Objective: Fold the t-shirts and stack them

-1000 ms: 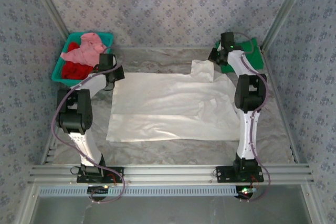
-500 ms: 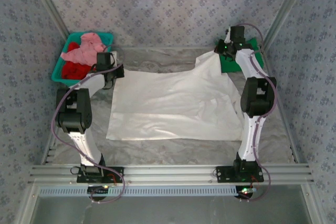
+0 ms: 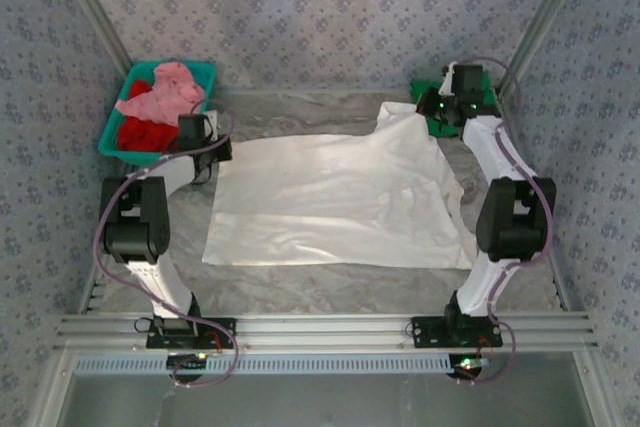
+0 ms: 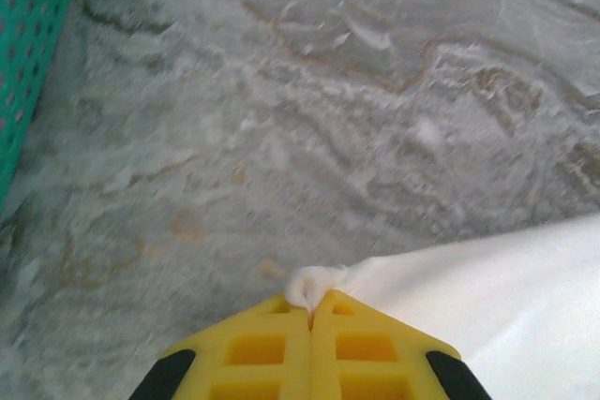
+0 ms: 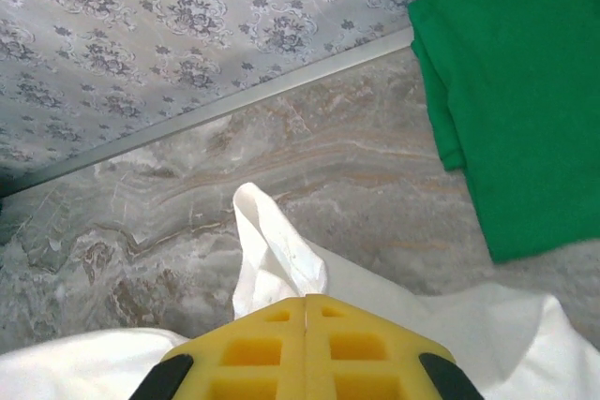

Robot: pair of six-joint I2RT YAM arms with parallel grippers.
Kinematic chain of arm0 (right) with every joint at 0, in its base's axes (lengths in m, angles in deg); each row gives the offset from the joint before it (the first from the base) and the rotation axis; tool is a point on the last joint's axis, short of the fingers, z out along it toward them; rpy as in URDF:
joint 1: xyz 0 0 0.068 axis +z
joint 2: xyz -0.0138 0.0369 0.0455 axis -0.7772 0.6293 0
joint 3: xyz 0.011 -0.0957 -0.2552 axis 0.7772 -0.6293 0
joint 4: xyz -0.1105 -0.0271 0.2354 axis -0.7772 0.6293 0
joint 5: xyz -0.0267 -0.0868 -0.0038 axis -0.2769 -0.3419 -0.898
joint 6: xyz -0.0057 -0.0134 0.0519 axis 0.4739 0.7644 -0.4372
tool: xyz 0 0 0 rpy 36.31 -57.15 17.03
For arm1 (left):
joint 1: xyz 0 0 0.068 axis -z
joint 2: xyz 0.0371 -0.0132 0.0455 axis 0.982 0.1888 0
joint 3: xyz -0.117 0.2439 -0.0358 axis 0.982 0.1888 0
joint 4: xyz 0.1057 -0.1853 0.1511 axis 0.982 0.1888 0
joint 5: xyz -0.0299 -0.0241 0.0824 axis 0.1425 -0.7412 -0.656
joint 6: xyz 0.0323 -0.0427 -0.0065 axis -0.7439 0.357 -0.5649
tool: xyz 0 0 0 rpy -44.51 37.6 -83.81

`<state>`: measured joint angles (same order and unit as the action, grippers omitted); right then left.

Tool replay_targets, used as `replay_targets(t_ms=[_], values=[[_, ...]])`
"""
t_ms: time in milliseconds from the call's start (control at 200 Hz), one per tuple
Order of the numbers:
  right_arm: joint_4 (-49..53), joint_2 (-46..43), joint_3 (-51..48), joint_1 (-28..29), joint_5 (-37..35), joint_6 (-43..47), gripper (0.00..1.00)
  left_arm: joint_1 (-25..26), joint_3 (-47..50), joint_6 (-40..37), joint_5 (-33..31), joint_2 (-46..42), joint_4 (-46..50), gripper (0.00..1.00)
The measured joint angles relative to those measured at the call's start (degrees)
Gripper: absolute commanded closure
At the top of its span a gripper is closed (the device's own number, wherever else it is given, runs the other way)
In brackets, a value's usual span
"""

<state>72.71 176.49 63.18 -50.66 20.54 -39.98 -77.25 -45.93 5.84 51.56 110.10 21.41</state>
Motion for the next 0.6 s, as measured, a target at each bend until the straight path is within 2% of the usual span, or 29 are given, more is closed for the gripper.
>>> replay_targets(t_ms=[190, 600], values=[[-1.6, -6.7, -8.2, -1.2, -1.2, -0.4, 1.0, -2.2, 2.3, -0.3, 0.8, -2.1, 0.0, 1.0], [-4.4, -14.3, -18.9, -2.0, -1.6, -0.4, 1.0, -2.2, 4.3, -0.3, 1.2, -6.4, 1.4, 1.0]])
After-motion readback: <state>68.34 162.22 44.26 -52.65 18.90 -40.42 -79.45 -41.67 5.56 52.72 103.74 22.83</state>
